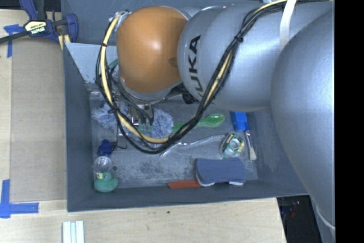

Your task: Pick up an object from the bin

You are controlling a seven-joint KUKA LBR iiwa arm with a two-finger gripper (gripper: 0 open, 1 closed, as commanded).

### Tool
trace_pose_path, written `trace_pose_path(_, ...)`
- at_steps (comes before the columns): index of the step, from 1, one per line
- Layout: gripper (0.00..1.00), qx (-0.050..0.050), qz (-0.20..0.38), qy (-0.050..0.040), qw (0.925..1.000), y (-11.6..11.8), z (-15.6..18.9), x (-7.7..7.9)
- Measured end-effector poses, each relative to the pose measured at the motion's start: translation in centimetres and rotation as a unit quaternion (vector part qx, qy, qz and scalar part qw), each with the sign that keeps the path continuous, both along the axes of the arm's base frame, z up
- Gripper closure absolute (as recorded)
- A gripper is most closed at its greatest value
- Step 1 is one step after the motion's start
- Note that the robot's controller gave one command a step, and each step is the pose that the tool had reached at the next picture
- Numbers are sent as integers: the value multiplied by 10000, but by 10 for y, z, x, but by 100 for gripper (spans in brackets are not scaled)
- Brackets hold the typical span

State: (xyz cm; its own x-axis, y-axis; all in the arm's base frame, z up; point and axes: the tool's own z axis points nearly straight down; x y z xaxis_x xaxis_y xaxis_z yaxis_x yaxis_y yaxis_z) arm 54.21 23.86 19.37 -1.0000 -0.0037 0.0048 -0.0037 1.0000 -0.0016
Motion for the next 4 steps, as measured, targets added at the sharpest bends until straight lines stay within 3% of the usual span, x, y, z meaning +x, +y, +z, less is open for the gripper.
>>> trace_pose_path(1,0,14,-24,-37,10000,-1,5,2)
trace_pose_path(2,0,21,-14,-58,10000,-55,-118,70)
trace_pose_path(3,0,34,170,-78,9998,-33,-123,76)
trace_pose_path(4,0,23,-20,-65,10000,-59,-127,75)
